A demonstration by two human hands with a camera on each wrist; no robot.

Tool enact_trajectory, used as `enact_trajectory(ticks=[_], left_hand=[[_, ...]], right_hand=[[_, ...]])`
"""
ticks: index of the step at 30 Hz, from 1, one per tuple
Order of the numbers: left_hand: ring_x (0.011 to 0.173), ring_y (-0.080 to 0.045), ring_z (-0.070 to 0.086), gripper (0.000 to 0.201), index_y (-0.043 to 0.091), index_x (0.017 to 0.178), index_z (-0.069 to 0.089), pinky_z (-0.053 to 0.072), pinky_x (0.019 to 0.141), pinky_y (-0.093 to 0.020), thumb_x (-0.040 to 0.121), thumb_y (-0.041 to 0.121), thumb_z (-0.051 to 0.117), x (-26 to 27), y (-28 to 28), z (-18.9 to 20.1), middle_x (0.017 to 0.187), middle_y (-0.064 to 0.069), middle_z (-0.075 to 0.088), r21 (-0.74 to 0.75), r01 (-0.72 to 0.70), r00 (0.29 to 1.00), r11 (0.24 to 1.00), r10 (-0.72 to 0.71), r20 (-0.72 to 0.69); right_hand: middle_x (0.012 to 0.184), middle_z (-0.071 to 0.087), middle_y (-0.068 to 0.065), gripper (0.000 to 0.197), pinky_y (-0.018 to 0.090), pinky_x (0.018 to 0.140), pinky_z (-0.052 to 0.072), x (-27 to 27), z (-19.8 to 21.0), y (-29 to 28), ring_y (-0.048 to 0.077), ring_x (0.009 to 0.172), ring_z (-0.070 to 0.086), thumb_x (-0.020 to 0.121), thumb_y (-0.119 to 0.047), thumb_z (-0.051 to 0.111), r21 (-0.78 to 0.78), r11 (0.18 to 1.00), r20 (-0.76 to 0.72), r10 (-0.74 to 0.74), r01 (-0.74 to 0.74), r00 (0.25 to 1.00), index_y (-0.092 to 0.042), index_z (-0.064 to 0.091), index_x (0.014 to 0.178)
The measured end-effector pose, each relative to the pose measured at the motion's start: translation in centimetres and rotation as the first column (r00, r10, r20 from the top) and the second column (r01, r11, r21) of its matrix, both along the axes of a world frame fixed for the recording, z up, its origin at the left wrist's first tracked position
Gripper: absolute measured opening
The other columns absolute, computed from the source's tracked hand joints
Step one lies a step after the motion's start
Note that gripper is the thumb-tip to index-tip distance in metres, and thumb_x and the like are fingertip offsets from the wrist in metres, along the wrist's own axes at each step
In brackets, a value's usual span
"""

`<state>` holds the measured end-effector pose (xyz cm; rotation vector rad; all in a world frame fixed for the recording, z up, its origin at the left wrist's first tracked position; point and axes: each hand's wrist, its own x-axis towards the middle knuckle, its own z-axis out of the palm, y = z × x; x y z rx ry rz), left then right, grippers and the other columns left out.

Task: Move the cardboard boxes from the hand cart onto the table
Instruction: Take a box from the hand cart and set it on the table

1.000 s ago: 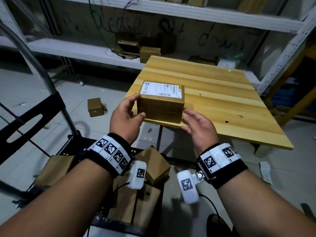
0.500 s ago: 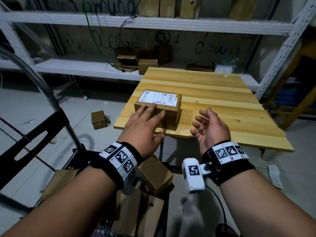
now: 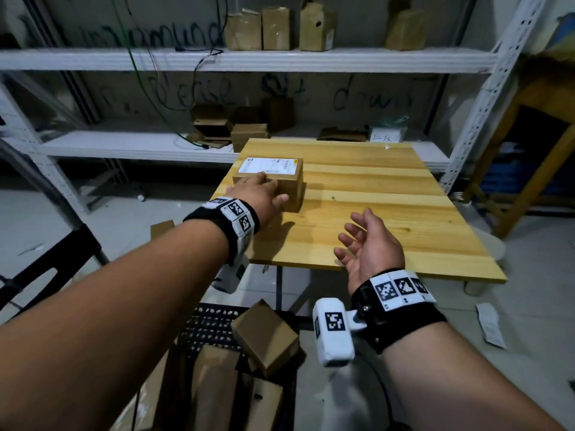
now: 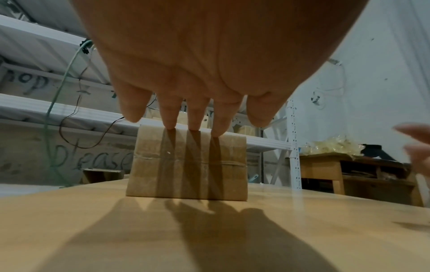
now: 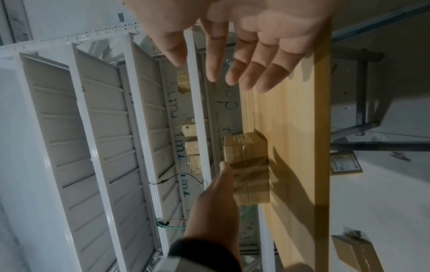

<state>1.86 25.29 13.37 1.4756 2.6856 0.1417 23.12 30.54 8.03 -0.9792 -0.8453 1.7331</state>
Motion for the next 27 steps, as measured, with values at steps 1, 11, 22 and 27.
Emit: enact_trajectory(ticks=[1, 11, 22, 27], left_hand=[[0.159, -0.034, 0.021, 0.062, 0.031, 0.159, 0.039, 0.024, 0.126, -0.062, 0.105, 0.061, 0.035, -0.3, 0.5, 0.0, 0.175, -0.003, 0.02, 0.001, -0.004, 1.0, 1.0, 0.004, 0.002], [0.16, -0.022, 0.022, 0.058, 0.019, 0.157, 0.047, 0.023, 0.126, -0.039, 0.106, 0.048, 0.051, 1.1, -7.8, -0.3, 0.175, -0.002, 0.02, 0.385, -0.104, 0.964, 0.917, -0.002, 0.265], [0.118, -0.024, 0.061, 0.045, 0.01, 0.132, 0.066, 0.042, 0.087, -0.017, 0.103, 0.043, 0.061, -0.5, -28.0, -8.7, 0.134, -0.009, 0.067, 0.296, -0.73, 0.604, 0.616, 0.38, 0.7], [0.114, -0.028, 0.065, 0.051, 0.034, 0.096, 0.072, 0.048, 0.103, -0.037, 0.073, 0.08, 0.075, -2.0, -29.7, -13.0, 0.112, -0.002, 0.074, 0.024, -0.797, 0.419, 0.603, 0.524, 0.741]], right_hand=[[0.105, 0.074, 0.007, 0.03, 0.039, 0.071, 0.055, 0.0, -0.1, 0.0, 0.026, 0.096, 0.071, 0.097, -0.044, 0.064, 0.0, 1.0, 0.001, 0.008, -0.008, 1.0, -0.017, 0.076, 0.103], [0.093, 0.074, 0.005, 0.025, 0.033, 0.06, 0.052, -1.7, -1.8, -3.6, 0.021, 0.083, 0.067, 0.095, -0.041, 0.067, 0.084, 0.983, 0.071, 0.16, -0.166, 0.985, -0.018, 0.076, 0.094], [0.096, 0.071, -0.001, 0.018, 0.035, 0.071, 0.054, -4.8, -6.0, -12.7, 0.016, 0.088, 0.065, 0.099, -0.038, 0.064, 0.128, 0.729, 0.435, 0.568, -0.672, 0.699, -0.021, 0.071, 0.097], [0.102, 0.073, 0.002, 0.017, 0.044, 0.079, 0.061, -5.7, -8.8, -15.0, 0.023, 0.098, 0.07, 0.097, -0.043, 0.066, 0.046, 0.658, 0.585, 0.592, -0.751, 0.554, -0.027, 0.069, 0.094]])
